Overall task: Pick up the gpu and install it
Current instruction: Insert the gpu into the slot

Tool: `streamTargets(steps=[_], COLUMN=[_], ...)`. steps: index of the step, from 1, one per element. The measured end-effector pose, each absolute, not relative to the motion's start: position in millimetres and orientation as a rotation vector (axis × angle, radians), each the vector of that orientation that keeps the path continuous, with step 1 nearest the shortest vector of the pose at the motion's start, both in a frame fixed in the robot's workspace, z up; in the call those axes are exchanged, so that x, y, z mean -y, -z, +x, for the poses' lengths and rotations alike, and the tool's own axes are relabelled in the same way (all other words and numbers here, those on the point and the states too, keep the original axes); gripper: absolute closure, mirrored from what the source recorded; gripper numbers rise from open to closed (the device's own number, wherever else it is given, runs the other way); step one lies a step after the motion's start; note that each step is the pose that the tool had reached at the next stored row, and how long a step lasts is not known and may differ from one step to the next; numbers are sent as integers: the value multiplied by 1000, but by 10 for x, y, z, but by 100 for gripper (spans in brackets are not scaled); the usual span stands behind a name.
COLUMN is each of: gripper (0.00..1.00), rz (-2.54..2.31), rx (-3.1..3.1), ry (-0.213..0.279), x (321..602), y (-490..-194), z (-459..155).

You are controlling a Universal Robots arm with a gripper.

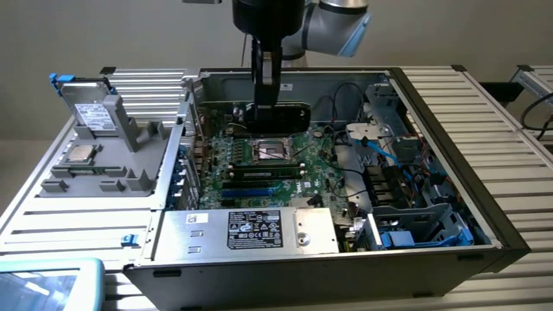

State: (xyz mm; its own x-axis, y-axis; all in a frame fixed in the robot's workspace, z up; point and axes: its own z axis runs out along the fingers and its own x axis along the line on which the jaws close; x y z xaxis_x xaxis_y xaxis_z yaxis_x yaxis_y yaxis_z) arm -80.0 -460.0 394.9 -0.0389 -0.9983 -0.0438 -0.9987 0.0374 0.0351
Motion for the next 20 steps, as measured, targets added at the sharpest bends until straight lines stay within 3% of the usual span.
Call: streamTargets(steps=[20], gripper=[72], rz=[-2175], rx=[-2256], ry=[-88], x=[4697], y=[-3585], z=[-960])
